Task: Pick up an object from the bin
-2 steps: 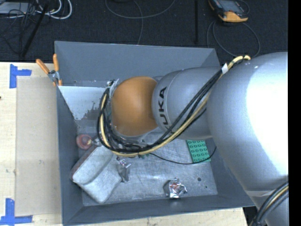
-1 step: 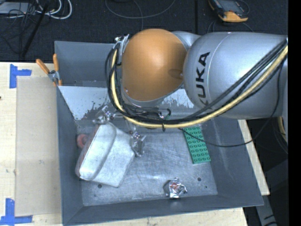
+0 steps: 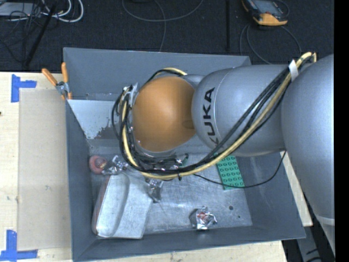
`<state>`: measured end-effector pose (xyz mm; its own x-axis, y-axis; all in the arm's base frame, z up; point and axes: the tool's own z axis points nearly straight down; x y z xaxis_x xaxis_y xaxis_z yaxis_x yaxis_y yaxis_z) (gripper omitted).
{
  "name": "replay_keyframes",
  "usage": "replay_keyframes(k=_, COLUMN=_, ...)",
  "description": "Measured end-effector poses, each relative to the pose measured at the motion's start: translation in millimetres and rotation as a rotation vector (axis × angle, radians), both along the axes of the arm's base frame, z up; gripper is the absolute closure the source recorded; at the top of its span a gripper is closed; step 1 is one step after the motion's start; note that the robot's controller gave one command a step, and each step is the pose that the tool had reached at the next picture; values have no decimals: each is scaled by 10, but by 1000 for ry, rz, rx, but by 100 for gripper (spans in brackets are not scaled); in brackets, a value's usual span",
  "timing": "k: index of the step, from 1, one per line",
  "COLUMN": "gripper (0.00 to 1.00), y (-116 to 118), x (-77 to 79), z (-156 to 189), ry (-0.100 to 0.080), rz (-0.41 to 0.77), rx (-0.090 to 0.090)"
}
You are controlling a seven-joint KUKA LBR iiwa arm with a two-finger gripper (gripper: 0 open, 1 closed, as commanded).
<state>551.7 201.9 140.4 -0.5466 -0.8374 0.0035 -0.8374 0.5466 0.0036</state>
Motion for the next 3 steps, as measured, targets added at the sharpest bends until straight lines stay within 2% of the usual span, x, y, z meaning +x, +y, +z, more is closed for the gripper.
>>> replay_keyframes(k=1, gripper=100, y=-43, x=28, z=-164, ry=-20, rz=-17, rx=3)
replay_keyframes(k=2, gripper=100, y=284, x=-27, z=-564, ry=-15, rz=-4, rx=2)
replay_keyframes(k=3, gripper=100, y=225, x=-32, z=-524, ry=-10, rz=-11, rx=4)
